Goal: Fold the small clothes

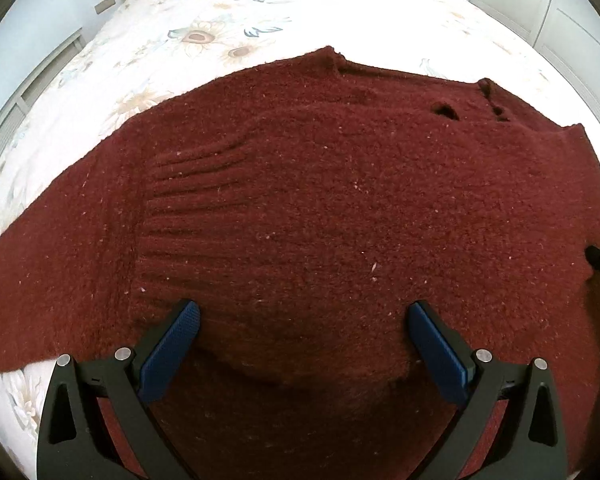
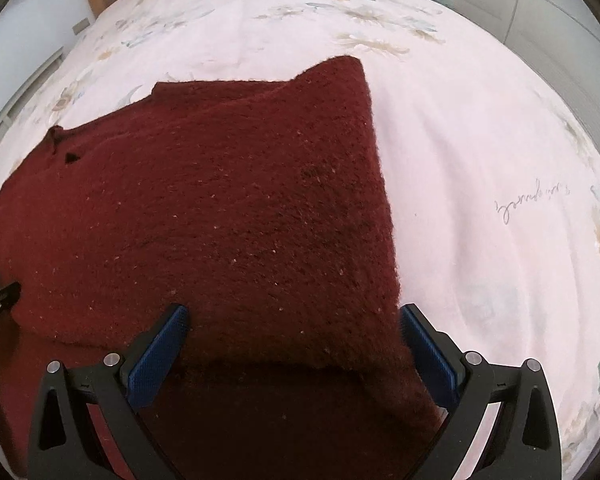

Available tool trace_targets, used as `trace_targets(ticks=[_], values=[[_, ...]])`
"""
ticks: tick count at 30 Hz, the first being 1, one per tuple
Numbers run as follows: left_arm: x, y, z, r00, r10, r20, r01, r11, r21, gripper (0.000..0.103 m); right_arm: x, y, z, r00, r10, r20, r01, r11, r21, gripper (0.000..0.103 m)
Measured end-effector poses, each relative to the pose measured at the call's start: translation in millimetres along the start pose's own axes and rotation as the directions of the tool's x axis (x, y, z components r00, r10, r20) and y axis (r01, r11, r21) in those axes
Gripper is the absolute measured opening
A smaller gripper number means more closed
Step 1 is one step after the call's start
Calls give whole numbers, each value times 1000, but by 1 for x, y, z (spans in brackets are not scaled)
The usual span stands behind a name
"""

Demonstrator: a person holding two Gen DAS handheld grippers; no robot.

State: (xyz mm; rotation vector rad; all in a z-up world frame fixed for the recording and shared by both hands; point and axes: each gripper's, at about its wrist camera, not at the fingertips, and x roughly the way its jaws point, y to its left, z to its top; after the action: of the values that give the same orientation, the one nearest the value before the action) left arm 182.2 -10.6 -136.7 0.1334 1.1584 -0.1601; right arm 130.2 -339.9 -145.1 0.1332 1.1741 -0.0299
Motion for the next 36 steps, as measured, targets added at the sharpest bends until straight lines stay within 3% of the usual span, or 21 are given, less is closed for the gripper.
trace_targets(ticks=[6, 11, 18, 23, 27, 31, 34, 36], values=[[-1, -9, 3, 1000, 4, -7, -4, 1000, 2, 102, -22, 24, 9, 998, -60, 21, 62, 995, -79, 102], [-9, -8, 10, 1000, -13, -24, 12, 1000, -25, 102, -56, 52, 15, 996, -55, 68, 64, 989, -134, 102], [-59, 25, 17, 997, -44, 61, 52, 991, -126, 102, -99, 91, 12, 994, -3, 111, 24, 983, -183, 102], [-93, 64, 10, 991, -15, 131, 42, 978, -204, 102, -122, 96, -5, 992, 35, 121, -12, 982, -187, 102], [-115, 104, -3, 989, 22, 146, 25, 949, -313, 102, -119, 107, -9, 992, 58, 113, -35, 980, -198, 102], [-119, 153, -19, 987, 33, 158, 39, 900, -434, 102, -112, 114, -12, 994, 55, 95, -33, 976, -216, 102], [-123, 192, -35, 985, 99, 140, -10, 848, -530, 102, -110, 115, -13, 995, 52, 91, -31, 976, -214, 102], [-124, 219, -46, 988, 83, 131, 11, 804, -595, 102, -110, 115, -13, 995, 45, 88, -26, 977, -214, 102]])
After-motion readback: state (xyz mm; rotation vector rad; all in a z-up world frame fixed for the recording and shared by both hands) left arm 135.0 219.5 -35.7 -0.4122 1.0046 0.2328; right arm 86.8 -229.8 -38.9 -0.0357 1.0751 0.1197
